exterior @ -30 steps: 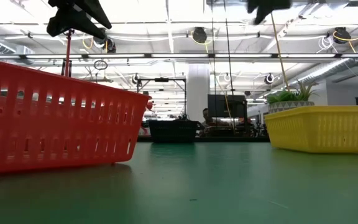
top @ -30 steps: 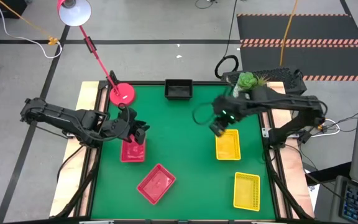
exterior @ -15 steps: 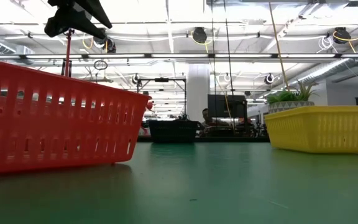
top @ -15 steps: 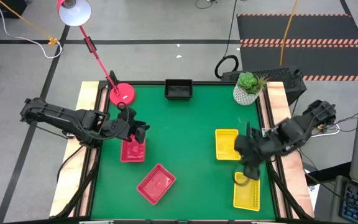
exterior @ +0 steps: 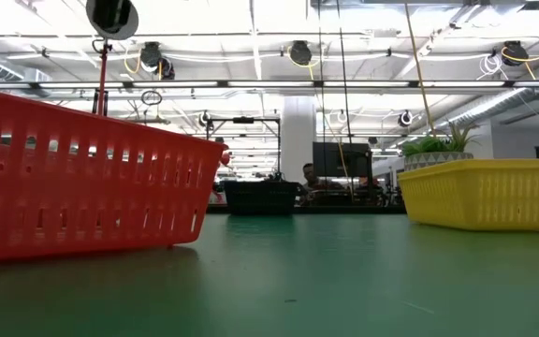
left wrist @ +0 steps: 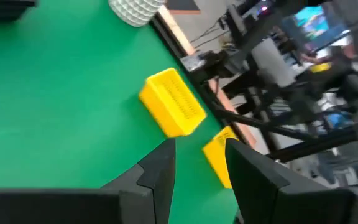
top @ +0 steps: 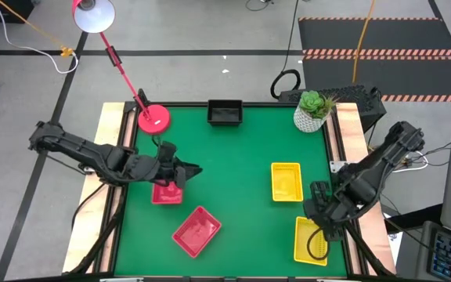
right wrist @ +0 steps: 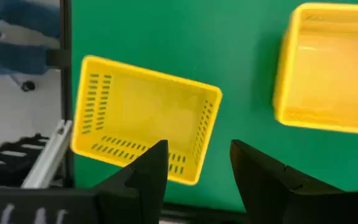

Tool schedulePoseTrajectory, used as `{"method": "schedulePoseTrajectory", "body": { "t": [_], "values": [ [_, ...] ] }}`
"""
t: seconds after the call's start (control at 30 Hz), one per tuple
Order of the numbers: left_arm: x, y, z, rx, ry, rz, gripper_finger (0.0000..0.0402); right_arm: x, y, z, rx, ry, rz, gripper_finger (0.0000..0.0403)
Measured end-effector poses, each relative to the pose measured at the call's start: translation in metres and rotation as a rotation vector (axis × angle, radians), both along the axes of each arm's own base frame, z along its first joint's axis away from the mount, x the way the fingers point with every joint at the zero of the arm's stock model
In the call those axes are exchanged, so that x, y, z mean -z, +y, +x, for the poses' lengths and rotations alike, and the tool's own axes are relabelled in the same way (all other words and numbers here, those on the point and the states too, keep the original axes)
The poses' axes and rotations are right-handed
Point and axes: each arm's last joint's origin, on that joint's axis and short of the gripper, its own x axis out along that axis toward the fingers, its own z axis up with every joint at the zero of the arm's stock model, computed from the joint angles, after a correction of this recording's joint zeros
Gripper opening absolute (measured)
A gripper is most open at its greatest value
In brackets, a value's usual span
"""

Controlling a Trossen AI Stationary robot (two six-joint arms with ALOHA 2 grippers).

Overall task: Stack baskets by color
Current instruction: Stack the bottom yellow bin on the top stacked yellow bins

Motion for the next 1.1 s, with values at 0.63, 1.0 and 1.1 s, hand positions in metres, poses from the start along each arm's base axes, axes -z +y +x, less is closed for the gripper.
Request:
{"method": "schedulePoseTrajectory", "body": {
  "t": [0.63,1.0,1.1],
  "values": [
    [0.006,-0.045,0.049,-0.011,-0.077,-0.04,0.014,0.105,-0.012,-0.02,0.041,-0.022,0.07,0.0161],
    [0.01,-0.043,0.051,-0.025,-0.048,-0.034,0.014,0.128,-0.014,-0.024,0.059,-0.014,0.108,0.0081],
    [0.011,-0.04,0.052,-0.035,-0.045,-0.028,0.014,0.131,-0.014,-0.024,0.068,-0.006,0.105,0.0044]
  ]
}}
